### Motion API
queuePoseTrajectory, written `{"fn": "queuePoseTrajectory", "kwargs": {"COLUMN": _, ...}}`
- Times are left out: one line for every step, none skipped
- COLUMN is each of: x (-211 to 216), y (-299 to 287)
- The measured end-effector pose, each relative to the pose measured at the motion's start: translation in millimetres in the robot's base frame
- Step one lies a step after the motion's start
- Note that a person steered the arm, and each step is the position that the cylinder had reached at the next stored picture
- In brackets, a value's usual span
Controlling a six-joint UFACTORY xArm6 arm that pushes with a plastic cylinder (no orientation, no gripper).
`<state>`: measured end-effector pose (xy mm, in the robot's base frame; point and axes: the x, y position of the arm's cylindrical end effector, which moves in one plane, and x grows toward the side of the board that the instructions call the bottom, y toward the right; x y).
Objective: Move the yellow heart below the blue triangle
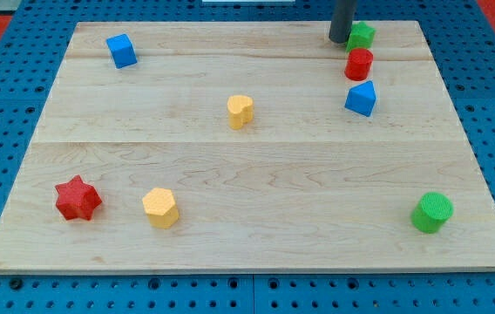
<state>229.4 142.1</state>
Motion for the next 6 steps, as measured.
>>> {"fn": "queuePoseTrajectory", "kwargs": {"x": 22.6, "y": -48.5}}
{"fn": "queuePoseTrajectory", "kwargs": {"x": 51.3, "y": -91.4}}
{"fn": "queuePoseTrajectory", "kwargs": {"x": 112.9, "y": -144.9}}
{"fn": "queuePoseTrajectory", "kwargs": {"x": 121.3, "y": -151.2}}
{"fn": "queuePoseTrajectory", "kwargs": {"x": 149.8, "y": -157.6}}
{"fn": "queuePoseTrajectory", "kwargs": {"x": 180.2, "y": -155.6}}
